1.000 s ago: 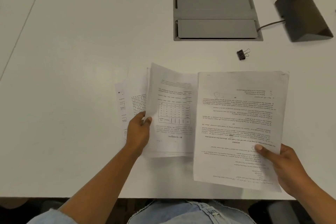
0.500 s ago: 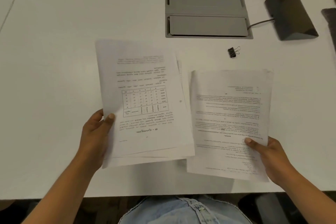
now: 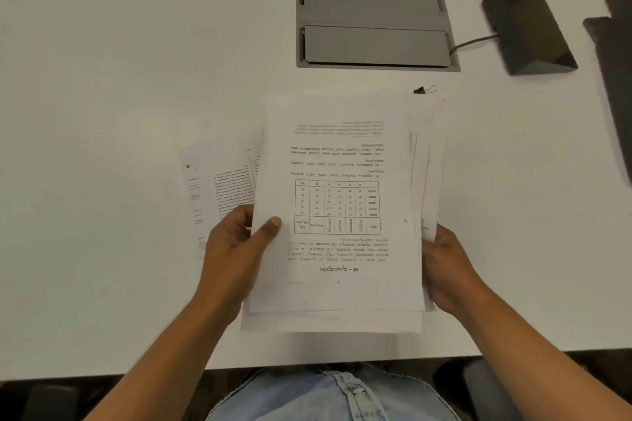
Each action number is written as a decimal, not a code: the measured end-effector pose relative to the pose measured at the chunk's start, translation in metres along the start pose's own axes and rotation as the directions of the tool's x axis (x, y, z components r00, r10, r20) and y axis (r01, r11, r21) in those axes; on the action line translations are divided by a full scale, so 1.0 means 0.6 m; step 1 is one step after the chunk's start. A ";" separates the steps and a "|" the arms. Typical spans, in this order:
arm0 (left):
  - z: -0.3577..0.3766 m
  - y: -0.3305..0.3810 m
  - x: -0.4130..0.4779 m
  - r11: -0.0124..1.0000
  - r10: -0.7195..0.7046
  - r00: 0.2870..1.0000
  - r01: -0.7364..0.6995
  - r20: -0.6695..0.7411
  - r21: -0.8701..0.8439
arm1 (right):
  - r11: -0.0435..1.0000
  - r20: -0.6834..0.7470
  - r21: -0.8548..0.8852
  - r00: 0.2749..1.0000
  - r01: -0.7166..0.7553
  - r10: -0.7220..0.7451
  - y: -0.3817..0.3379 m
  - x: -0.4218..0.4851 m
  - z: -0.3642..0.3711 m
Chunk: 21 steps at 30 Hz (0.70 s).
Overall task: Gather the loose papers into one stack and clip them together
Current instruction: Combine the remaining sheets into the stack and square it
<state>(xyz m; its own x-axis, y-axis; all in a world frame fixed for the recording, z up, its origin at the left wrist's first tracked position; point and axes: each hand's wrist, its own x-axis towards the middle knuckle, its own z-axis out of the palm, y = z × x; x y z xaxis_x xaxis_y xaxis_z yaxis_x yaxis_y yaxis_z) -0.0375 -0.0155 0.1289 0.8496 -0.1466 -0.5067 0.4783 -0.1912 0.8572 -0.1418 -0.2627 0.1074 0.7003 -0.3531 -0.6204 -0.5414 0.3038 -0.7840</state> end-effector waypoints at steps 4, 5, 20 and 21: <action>0.000 0.017 0.012 0.993 -0.088 0.987 0.098 0.136 -0.068 | 1.000 0.001 0.029 1.000 -0.002 0.001 -0.015 -0.003 -0.003; 0.001 0.021 0.017 0.978 -0.124 0.969 0.157 0.216 -0.141 | 0.999 -0.030 0.037 1.000 -0.006 0.007 -0.020 -0.005 -0.003; 0.041 0.020 0.040 0.997 0.051 0.970 -0.034 0.238 -0.073 | 0.970 0.087 -0.034 0.967 0.242 -0.239 -0.040 0.001 -0.007; 0.044 0.022 0.040 0.994 0.101 0.968 -0.090 0.230 -0.058 | 0.958 0.074 -0.037 0.957 0.285 -0.282 -0.047 0.001 -0.003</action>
<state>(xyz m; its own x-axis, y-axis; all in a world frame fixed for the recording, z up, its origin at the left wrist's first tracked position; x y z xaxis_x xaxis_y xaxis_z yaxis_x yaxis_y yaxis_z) -0.0167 -0.0472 0.1255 0.8193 -0.3847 -0.4252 0.4122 -0.1204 0.9031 -0.1268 -0.2731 0.1288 0.8568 -0.3582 -0.3711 -0.3361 0.1579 -0.9285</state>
